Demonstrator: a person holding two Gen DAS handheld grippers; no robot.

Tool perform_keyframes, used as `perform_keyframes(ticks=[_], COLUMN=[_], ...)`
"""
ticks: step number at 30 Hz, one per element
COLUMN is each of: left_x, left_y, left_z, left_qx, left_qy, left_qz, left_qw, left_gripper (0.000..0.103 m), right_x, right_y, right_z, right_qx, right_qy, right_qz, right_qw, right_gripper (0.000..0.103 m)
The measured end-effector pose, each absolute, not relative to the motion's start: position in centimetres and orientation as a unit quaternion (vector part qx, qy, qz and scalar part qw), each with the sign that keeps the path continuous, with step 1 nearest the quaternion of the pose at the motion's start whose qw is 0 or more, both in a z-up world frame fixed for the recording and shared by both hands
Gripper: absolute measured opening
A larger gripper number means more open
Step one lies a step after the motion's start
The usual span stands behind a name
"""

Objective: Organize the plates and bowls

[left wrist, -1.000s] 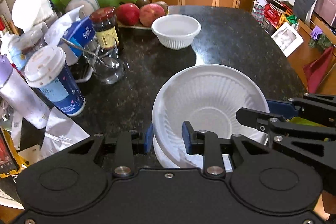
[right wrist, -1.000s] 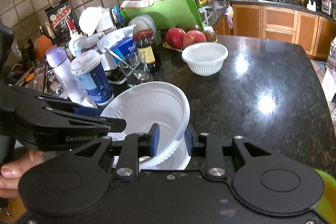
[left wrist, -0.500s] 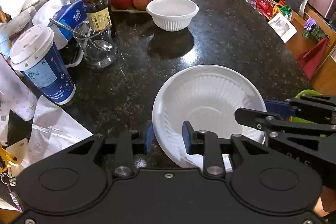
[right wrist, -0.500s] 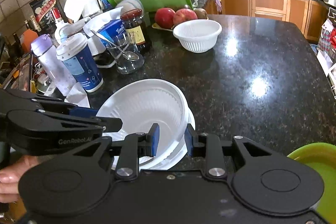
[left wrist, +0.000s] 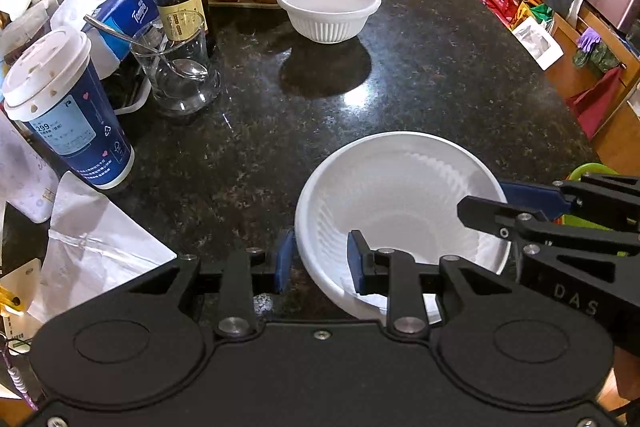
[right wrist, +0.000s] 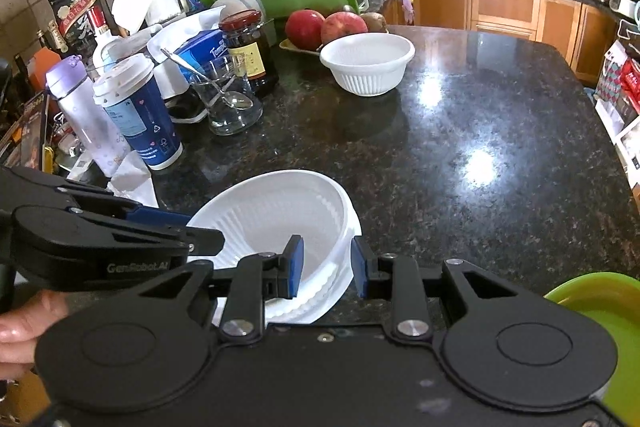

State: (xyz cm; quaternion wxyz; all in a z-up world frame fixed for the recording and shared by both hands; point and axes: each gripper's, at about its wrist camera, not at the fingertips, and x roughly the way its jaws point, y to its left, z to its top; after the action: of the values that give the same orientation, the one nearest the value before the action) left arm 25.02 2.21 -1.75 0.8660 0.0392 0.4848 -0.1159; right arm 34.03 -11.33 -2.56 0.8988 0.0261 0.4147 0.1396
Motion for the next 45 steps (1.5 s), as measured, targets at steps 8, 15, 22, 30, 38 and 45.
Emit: perform_keyframes(ticks=[8,15,22,30,38,45], left_x=[25.1,25.2,25.5,25.6,26.5,27.9], left_y=[2.4,2.4,2.5,3.1,4.0,4.4], left_z=[-2.1,-2.4,-2.7,-1.3,0.7,2.2], left_qx=[0.036,0.034,0.034,0.032,0.040,0.052], left_qy=[0.490,0.492,0.499,0.483,0.452,0.430], left_qz=[-0.117,-0.116,-0.113,-0.115,-0.099,-0.081], left_qw=[0.863,0.862,0.858,0.867,0.886,0.898], left_gripper=[0.037,0.037,0.037,0.037,0.037,0.038], right_x=[34.2,34.5,34.6,34.6,35.6,37.2], right_y=[-11.6,-12.0,-12.1,-12.5,-13.5,-14.6], right_z=[-3.1,-4.3,-4.2,-2.3,0.0,2.4], right_qx=[0.019,0.031,0.038,0.038,0.055,0.062], right_qy=[0.415,0.431,0.430,0.408,0.393,0.381], right_qz=[0.127,0.123,0.120,0.123,0.137,0.139], right_qw=[0.901,0.894,0.894,0.904,0.908,0.912], right_gripper=[0.029,0.029,0.029,0.029,0.029,0.029])
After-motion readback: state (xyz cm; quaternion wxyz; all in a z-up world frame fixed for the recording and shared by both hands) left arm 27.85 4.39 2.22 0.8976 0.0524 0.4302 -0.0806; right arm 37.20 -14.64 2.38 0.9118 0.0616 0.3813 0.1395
